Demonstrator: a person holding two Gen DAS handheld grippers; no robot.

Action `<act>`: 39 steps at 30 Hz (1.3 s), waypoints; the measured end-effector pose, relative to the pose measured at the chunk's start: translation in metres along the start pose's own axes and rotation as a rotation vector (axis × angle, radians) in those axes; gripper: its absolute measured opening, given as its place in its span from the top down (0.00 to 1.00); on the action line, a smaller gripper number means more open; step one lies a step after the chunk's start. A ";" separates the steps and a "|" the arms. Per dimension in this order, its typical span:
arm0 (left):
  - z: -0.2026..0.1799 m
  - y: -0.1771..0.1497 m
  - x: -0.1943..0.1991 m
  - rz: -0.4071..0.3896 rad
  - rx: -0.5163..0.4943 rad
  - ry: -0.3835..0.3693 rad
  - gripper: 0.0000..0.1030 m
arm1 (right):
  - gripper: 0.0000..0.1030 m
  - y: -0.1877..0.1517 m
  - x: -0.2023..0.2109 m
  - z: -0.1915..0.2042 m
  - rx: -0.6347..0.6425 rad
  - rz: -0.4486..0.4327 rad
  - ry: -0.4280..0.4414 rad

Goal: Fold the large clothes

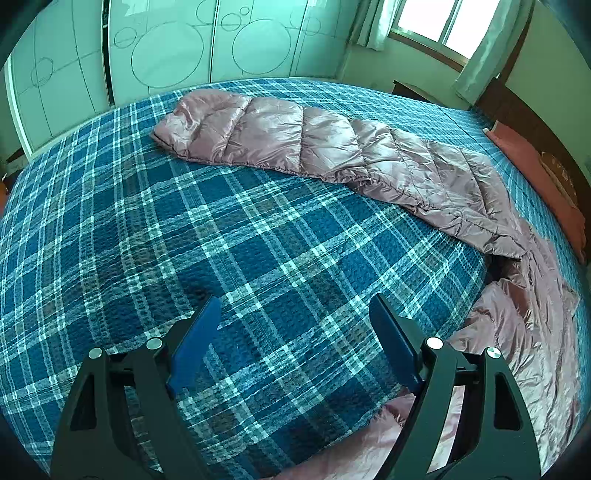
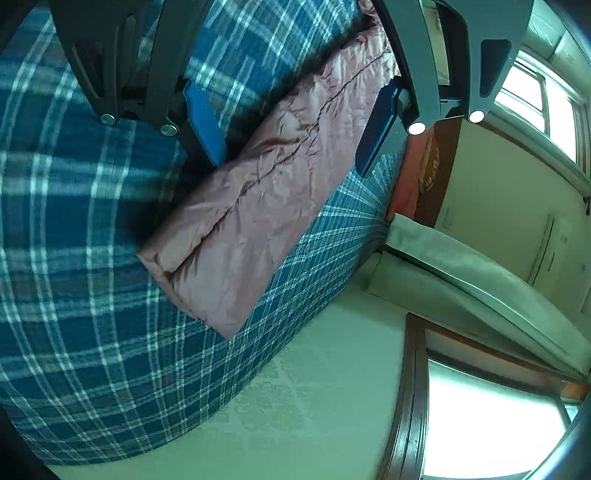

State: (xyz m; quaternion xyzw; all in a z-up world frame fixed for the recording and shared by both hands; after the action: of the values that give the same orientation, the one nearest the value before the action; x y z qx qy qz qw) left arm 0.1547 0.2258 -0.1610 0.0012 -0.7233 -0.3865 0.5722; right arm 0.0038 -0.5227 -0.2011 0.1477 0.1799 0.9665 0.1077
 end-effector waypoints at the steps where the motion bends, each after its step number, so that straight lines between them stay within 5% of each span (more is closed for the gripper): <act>1: -0.003 0.000 -0.001 -0.002 -0.009 0.004 0.18 | 0.33 0.002 -0.001 -0.002 0.005 -0.007 -0.004; 7: -0.012 -0.002 -0.007 0.002 -0.035 0.004 0.14 | 0.33 0.017 -0.018 0.000 0.046 -0.033 -0.078; 8: -0.013 -0.002 -0.007 0.003 -0.033 0.001 0.14 | 0.39 0.016 -0.020 0.002 0.063 -0.025 -0.082; 9: -0.014 -0.002 -0.007 0.004 -0.031 -0.002 0.14 | 0.59 0.015 -0.025 0.003 0.080 -0.008 -0.080; 11: -0.011 -0.002 -0.007 0.006 -0.035 -0.004 0.14 | 0.82 0.013 -0.035 0.002 0.083 0.041 -0.090; 18: -0.007 0.004 -0.010 0.004 -0.058 -0.002 0.13 | 0.88 -0.024 -0.038 0.079 0.332 0.084 -0.048; 28: -0.025 -0.001 -0.020 -0.006 -0.128 0.041 0.06 | 0.88 -0.229 -0.076 0.236 0.763 0.374 0.196; 39: -0.025 -0.001 -0.024 -0.009 -0.133 0.030 0.02 | 0.88 -0.429 -0.103 0.291 0.951 0.690 0.318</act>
State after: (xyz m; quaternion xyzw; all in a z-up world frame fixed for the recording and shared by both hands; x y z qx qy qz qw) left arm 0.1830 0.2219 -0.1804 -0.0278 -0.6874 -0.4361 0.5801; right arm 0.2604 -0.0663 -0.1301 0.0832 0.5477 0.7695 -0.3177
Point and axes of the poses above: each gripper's, at about its wrist camera, not at the fingertips, and x roughly against the way its jaws point, z to its left, y to its top, the point moved 2 cm from there along -x, roughly the way its jaws point, and after that the axes turned 9 degrees about y, right-handed, at the moved point
